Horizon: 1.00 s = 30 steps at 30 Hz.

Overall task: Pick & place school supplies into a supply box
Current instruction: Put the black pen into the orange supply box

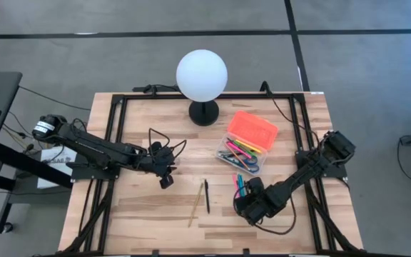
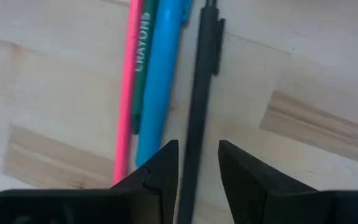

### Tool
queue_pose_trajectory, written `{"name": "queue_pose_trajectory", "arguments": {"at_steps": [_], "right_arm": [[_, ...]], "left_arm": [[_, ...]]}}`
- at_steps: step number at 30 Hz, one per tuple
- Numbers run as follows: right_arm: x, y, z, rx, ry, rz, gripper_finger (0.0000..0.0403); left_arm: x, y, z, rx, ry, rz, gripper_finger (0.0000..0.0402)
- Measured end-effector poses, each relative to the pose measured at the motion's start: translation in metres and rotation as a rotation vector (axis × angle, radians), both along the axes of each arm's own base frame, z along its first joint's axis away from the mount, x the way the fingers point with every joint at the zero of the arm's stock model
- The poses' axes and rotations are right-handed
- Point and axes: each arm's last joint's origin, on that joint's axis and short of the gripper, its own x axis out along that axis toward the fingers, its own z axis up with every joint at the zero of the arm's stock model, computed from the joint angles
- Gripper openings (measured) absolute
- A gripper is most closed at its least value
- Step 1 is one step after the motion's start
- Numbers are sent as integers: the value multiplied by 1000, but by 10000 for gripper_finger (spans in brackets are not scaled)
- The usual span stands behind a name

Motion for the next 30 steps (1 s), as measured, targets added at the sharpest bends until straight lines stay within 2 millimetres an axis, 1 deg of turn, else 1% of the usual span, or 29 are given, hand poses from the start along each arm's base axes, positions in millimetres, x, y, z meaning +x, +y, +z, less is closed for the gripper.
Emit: {"name": "queue_pose_trajectory", "arguments": {"at_steps": [5, 8, 16, 19, 27, 30], "right_arm": [[0, -4, -6, 8, 67, 13, 107], [3, -2, -11, 21, 81, 34, 107], [3, -2, -12, 44, 96, 41, 103], [3, -1, -12, 48, 100, 40, 85], [3, -1, -13, 52, 101, 44, 15], [3, -1, -13, 50, 102, 57, 9]], "left_arm": [[0, 0, 0, 11, 4, -13, 89], [-1, 0, 0, 19, 8, -9, 89], [-1, 1, -1, 48, 17, -2, 89], [-2, 2, -1, 53, 26, -3, 89], [-2, 1, -2, 50, 30, -6, 89], [-2, 1, -2, 50, 30, -6, 89]]}}
